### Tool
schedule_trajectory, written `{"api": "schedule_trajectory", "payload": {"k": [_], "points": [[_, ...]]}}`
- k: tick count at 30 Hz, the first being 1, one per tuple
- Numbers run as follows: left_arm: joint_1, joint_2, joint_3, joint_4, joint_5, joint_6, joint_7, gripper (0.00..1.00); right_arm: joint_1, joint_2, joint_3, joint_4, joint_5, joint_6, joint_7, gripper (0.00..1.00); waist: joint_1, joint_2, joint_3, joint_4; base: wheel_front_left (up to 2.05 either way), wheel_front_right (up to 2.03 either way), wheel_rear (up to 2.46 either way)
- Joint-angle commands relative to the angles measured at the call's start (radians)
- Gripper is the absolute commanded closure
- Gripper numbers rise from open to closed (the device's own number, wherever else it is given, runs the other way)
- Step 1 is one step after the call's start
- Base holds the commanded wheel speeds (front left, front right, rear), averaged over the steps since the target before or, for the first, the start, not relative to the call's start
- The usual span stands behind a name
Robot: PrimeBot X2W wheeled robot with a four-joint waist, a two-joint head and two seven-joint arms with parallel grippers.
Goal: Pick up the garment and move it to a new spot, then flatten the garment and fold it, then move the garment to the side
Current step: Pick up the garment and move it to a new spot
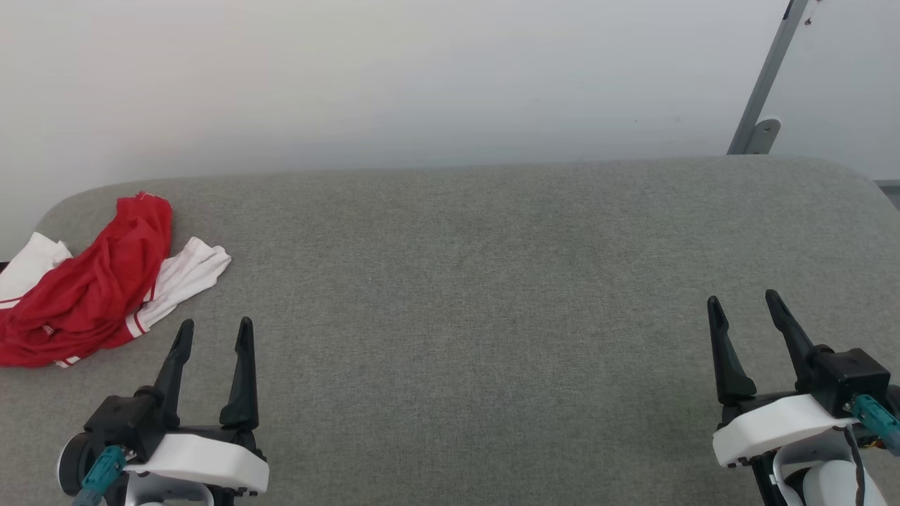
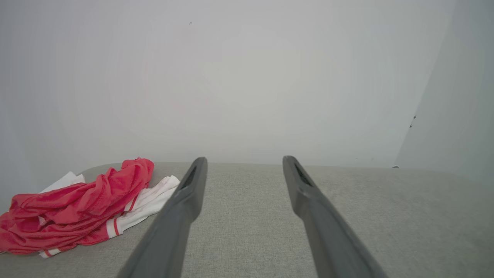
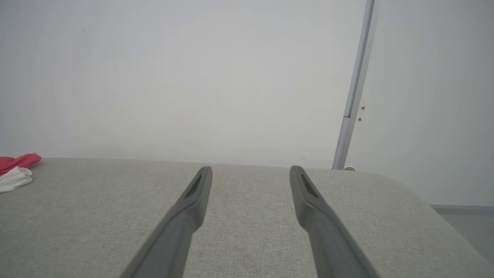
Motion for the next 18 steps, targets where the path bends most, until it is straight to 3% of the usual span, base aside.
{"api": "schedule_trajectory", "payload": {"k": [1, 6, 18], "points": [[0.001, 0.004, 0.002, 0.003, -0.005, -0.004, -0.006, 0.0, 0.003, -0.002, 0.004, -0.007, -0.002, 0.0, -0.009, 0.0, 0.0, -0.0001, -0.001, 0.002, 0.0, 0.0, 0.0], [-0.008, 0.001, 0.006, 0.02, -0.021, -0.004, -0.006, 0.0, 0.008, -0.01, 0.014, -0.013, -0.015, 0.0, -0.019, 0.0, 0.0, -0.0001, -0.006, 0.031, 0.0, 0.0, 0.0], [-0.005, 0.018, 0.044, 0.063, -0.037, 0.038, -0.003, 0.0, -0.005, -0.01, 0.078, -0.017, -0.01, 0.0, -0.016, 0.0, 0.0, -0.0001, -0.031, 0.211, 0.0, 0.0, 0.0]]}}
